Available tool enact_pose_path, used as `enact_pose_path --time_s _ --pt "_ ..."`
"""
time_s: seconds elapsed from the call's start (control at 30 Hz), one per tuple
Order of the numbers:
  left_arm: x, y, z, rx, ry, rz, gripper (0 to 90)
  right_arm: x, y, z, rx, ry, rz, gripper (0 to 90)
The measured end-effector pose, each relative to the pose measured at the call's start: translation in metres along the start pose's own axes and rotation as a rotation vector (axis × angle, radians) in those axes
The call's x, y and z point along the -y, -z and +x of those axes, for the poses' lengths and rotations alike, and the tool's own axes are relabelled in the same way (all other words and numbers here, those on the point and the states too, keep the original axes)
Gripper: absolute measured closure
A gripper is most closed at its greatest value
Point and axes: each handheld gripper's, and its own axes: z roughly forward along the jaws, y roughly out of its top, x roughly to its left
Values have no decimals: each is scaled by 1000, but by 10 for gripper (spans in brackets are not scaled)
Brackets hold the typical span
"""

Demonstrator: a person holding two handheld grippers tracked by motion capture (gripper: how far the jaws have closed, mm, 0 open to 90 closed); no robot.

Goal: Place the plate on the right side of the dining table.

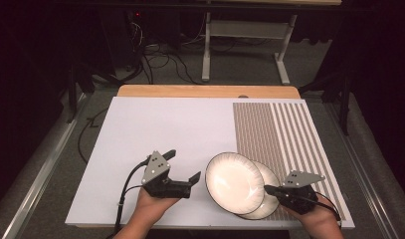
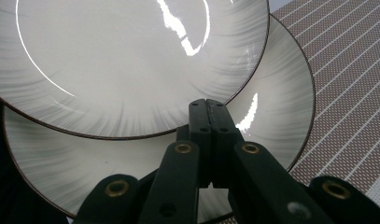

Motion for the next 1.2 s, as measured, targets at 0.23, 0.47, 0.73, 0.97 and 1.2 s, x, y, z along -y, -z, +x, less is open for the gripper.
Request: enact_pose_path --time_s 0.23,0.47,0.73,0.97,1.2 --pt "3 -29 -18 93 56 108 5 0 0 0 0 2 0 900" --pt "12 -47 -27 156 98 224 18 0 0 0 1 7 0 900" --pt "20 -54 -31 210 170 309 141 -1 -1 2 4 16 1 900" --pt "22 -54 -29 263 239 332 235 -3 -3 5 0 24 -2 900" --pt "20 -52 -27 270 264 355 294 -4 -3 6 -1 20 -3 900"
